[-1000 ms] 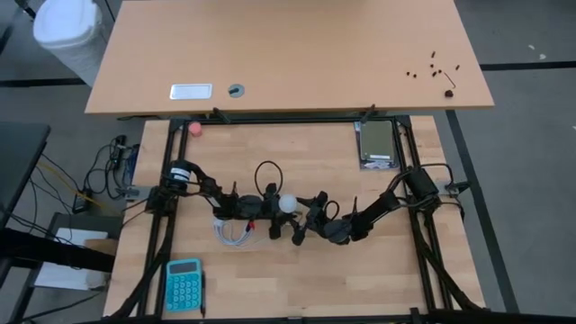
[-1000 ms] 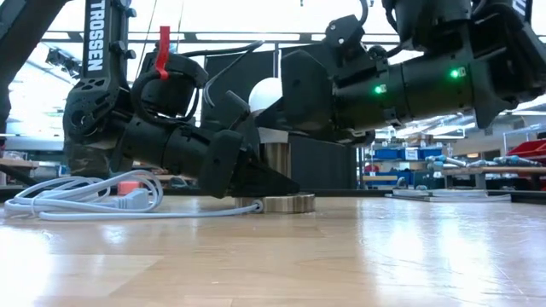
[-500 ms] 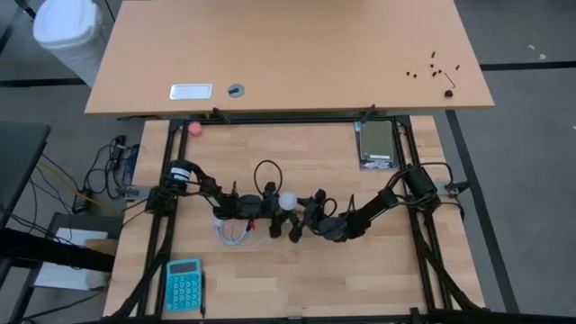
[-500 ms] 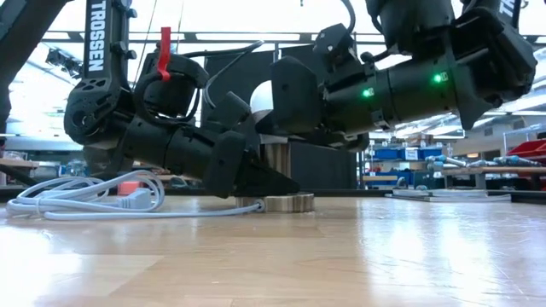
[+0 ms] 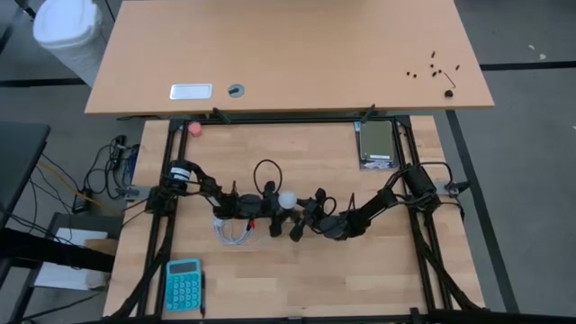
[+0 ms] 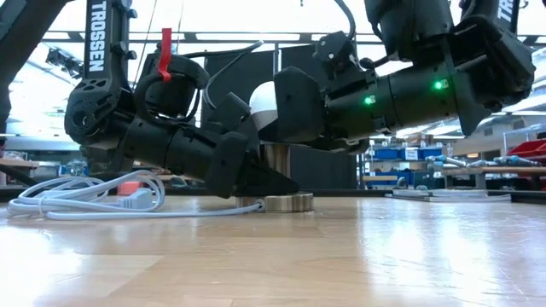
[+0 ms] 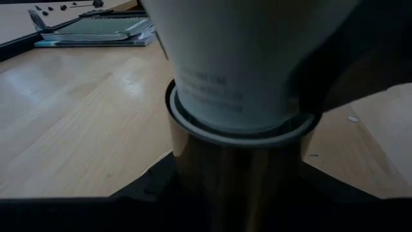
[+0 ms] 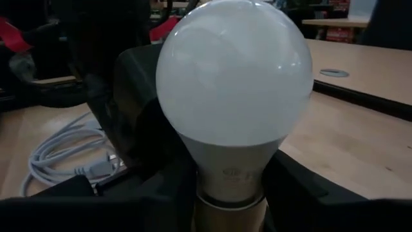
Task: Screw lightbulb
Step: Remove the lightbulb from the lamp
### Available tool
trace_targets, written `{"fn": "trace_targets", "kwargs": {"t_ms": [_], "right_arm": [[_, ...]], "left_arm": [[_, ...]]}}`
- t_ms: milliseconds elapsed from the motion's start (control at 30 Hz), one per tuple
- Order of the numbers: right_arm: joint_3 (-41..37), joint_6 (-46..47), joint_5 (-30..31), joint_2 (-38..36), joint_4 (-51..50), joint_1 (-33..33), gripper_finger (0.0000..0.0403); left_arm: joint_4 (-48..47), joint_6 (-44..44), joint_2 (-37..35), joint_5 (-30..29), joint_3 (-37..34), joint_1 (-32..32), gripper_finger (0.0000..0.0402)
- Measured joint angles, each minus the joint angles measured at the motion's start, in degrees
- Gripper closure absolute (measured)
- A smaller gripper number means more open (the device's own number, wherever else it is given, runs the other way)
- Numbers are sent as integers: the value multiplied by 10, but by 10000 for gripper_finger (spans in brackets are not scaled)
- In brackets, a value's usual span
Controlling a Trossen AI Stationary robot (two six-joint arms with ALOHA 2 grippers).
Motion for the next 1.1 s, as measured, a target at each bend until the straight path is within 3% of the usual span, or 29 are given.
{"fn": "trace_targets", "kwargs": {"t_ms": [200, 367, 567, 700, 900, 1000, 1100], "right_arm": [[-26, -22, -75, 0, 47, -22, 255], [-68, -48, -180, -1, 116, -53, 258], [-107, -105, -370, -1, 176, -106, 258], [-116, -136, -545, -2, 192, -153, 257], [-109, -100, -785, 0, 187, -236, 256], [-99, -75, -855, 0, 174, -264, 254], [-98, -67, -863, 0, 174, -272, 247]], "left_arm": [[1, -4, 0, -4, -2, 0, 213], [1, -4, 0, -3, -3, 0, 213], [2, 5, 0, 2, -4, -1, 213], [1, 13, 0, 11, -4, -3, 213], [-3, 14, 0, 25, 2, -2, 213], [-2, 11, 0, 23, 2, -1, 213], [-1, 12, 0, 20, 2, -1, 213]]}}
